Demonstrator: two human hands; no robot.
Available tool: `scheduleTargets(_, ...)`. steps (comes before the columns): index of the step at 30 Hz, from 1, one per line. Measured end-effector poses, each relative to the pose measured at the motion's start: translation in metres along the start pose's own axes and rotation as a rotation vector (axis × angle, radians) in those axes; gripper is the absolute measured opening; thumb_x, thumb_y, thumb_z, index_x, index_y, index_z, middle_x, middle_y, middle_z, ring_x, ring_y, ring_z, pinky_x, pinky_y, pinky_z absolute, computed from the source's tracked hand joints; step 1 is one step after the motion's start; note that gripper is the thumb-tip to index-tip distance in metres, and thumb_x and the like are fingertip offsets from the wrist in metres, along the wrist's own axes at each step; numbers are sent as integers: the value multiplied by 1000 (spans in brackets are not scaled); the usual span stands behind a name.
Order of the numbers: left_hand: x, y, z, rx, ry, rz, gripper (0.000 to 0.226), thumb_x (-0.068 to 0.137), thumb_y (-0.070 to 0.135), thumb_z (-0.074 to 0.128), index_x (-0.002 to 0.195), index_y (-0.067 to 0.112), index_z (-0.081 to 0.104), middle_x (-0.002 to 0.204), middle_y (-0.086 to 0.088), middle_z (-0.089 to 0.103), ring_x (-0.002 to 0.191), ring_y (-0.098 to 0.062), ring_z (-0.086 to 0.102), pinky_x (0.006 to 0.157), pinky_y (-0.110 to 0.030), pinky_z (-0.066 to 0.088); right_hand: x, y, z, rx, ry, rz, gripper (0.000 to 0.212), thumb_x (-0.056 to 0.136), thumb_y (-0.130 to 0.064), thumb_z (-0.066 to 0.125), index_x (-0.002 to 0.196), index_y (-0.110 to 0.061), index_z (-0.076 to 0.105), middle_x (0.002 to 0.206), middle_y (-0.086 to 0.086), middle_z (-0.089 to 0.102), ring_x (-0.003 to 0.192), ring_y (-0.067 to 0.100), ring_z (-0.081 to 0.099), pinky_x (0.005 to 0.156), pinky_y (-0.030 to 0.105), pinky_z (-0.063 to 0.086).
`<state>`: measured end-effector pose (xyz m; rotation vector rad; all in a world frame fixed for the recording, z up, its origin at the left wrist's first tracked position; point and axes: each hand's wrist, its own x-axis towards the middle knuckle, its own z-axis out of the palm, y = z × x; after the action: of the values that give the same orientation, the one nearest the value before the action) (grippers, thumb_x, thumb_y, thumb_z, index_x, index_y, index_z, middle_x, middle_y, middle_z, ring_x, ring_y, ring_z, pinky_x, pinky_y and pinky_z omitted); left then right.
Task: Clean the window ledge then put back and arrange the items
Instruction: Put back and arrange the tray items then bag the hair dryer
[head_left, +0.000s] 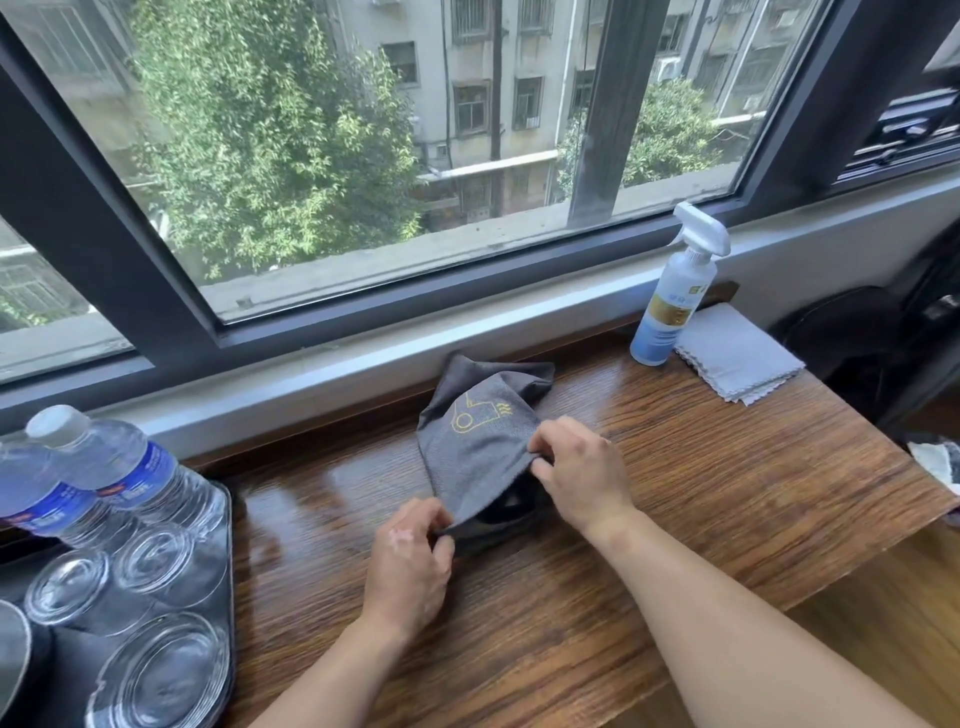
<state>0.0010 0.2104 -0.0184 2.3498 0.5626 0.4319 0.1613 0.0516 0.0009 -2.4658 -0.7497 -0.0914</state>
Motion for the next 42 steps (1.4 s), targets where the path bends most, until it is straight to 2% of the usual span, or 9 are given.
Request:
scheduleTargets(6,-5,-3,2,-101,-2,-162,27,77,-1,76,85,19,61,78,10,63,70,-7,60,72,-5,42,-13,19,-4,158,-127,70,43,68,-26,78,100,-35,51,103,-11,50,93,15,55,82,34,50)
scheduleTargets(9,-12,-6,7,-194,-108,-326,25,84,12,80,94,23,59,78,7,68,71,-8,67,68,-12,49,-30,45,-12,241,-273,152,53,72,-26,86,114,-33,55,109,-12,61,100,6,61,91,30,52)
scheduleTargets(12,-13,-13,10,-271,-190,-378,16,87,10,77,87,21,65,63,-1,72,60,-19,69,68,-32,56,-36,54,-13,293,-300,222,40,76,-18,85,108,-31,65,97,-13,72,91,-3,67,91,26,54)
scheduleTargets(16,-16,-15,-2,-407,-215,-437,12,89,-1,74,83,8,71,58,-6,72,49,-13,66,51,-24,53,-32,52,-16,246,-264,196,15,81,-22,80,94,-29,77,81,-17,74,81,-6,66,75,10,46)
scheduleTargets(21,-20,-25,-28,-341,-250,-374,17,91,6,73,76,13,77,64,-7,74,55,-11,68,57,-22,58,-35,60,-28,385,-352,232,12,92,-19,70,95,-27,79,76,-10,76,68,8,73,75,27,57)
scheduleTargets(24,-20,-29,-35,-334,-232,-373,17,92,3,72,77,11,75,63,-7,72,55,-10,67,55,-21,56,-34,69,-36,329,-372,235,10,90,-17,72,88,-25,78,72,-9,75,64,9,72,72,25,56)
scheduleTargets(30,-13,-32,-45,-251,-189,-367,19,92,6,72,74,11,74,60,-6,71,49,-10,62,53,-22,52,-28,92,-54,15,-364,154,5,88,-33,75,91,-32,78,87,-19,74,87,2,65,83,22,47)
scheduleTargets(40,0,-45,-75,-28,-103,-322,23,91,17,73,68,19,72,57,7,70,52,-5,63,58,-11,44,-45,140,-68,-53,-166,250,3,86,-27,78,88,-29,79,89,-12,77,91,17,71,82,27,49)
scheduleTargets(42,2,-47,-81,-2,-80,-313,24,91,18,74,67,21,72,57,8,70,52,-5,63,62,-19,50,-44,141,-71,-34,-123,256,4,86,-24,78,89,-26,79,88,-9,77,89,19,71,83,29,50)
